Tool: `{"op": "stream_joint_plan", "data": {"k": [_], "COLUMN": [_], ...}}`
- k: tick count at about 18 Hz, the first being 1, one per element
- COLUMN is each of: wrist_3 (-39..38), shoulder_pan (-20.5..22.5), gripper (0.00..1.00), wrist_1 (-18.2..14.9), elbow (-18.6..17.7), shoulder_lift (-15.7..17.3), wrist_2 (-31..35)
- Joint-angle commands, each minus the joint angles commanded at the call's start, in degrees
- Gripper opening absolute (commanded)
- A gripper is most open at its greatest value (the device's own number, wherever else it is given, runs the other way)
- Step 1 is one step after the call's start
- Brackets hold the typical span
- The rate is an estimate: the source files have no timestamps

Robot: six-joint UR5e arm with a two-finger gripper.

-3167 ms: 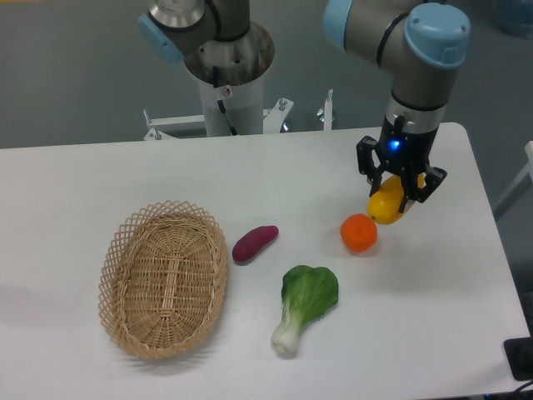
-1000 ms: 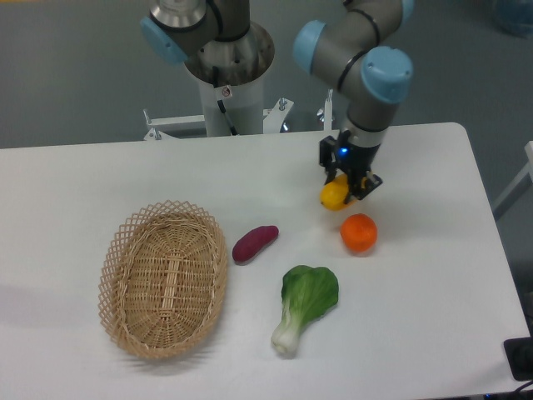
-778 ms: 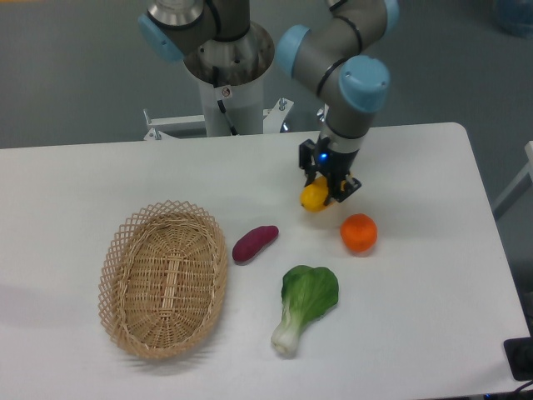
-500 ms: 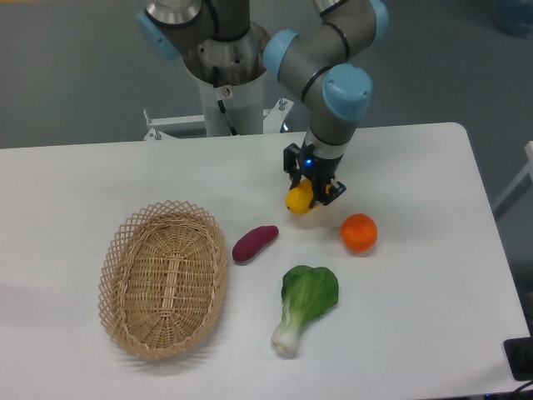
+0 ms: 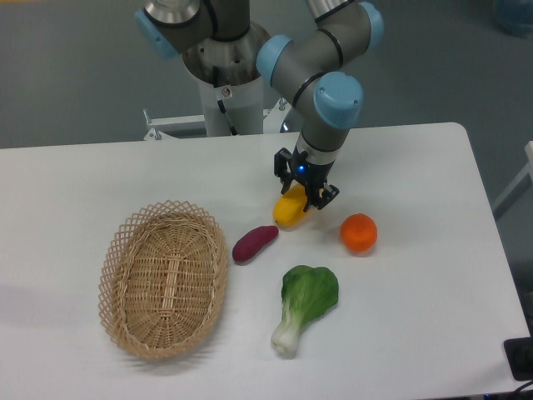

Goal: Place the mango on the table
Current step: 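Lower the mango onto the table and open the gripper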

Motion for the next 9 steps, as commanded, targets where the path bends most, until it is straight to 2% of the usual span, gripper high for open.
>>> {"op": "stream_joint_plan", "data": {"k": [1,3,6,9], "wrist_3": [0.0,0.0,-1.6,-2.8], "shoulder_pan": [0.0,0.1,0.7,1.0], "gripper": [1.00,1.00,1.00,1.00], "wrist_1": [0.7,1.8,1.6,2.5], "elbow": [0.2,1.1,6.2,8.6], "shoulder_lift": [0.0,0.0,0.3,0.2], "wrist_2": [0.0,0.0,0.1,0.6]}}
